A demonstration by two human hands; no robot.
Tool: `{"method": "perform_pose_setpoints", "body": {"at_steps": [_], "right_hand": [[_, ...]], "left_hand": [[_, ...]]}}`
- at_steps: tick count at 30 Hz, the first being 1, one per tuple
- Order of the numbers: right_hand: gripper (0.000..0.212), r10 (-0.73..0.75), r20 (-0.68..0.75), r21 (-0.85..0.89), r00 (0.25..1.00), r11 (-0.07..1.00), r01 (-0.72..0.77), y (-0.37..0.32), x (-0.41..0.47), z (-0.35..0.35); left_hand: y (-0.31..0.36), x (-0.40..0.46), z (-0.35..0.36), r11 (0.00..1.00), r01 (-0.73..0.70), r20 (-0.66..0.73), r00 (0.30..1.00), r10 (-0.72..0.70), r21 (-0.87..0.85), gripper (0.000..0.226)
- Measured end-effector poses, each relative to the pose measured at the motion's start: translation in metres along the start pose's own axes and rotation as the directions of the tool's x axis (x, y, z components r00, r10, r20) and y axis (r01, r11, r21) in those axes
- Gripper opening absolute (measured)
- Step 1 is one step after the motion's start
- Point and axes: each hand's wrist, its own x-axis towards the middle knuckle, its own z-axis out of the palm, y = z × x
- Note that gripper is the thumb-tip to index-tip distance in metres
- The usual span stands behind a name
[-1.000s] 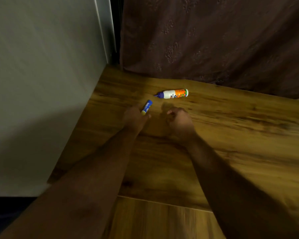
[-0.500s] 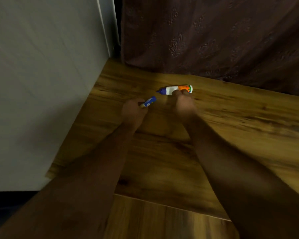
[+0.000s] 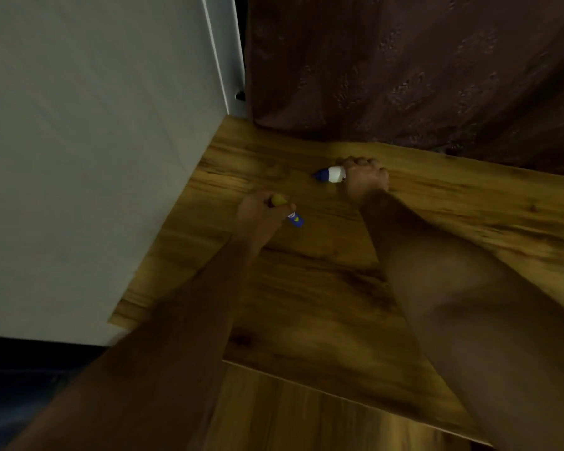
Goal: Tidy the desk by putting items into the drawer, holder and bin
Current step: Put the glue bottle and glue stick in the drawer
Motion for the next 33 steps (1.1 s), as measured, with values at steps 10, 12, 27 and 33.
{"method": "perform_pose_setpoints", "body": {"at_steps": [10, 12, 27, 33], "right_hand": [[0.037, 0.015, -0.065, 0.193, 0.998, 0.981, -0.002, 0.013, -0.062, 0.014], [0.039, 0.061, -0.100, 0.441, 0.993, 0.898, -0.010, 0.013, -0.078, 0.012], [0.026, 0.100, 0.041, 0.999, 0.994, 0.023, -0.043, -0.001, -0.235, -0.015], [0.021, 0.232, 0.086, 0.996, 0.969, 0.003, -0.089, -0.001, -0.305, -0.014]], "left_hand": [[0.010, -0.042, 0.003, 0.968, 0.072, 0.023, 0.997, -0.069, -0.242, 0.037], [0.014, -0.052, 0.002, 0.956, 0.082, 0.031, 0.997, -0.077, -0.283, 0.038], [0.036, -0.129, -0.003, 0.953, 0.039, 0.175, 0.984, 0.015, -0.300, 0.039], [0.023, -0.171, -0.001, 0.968, 0.082, 0.399, 0.917, 0.020, -0.237, 0.021]]}}
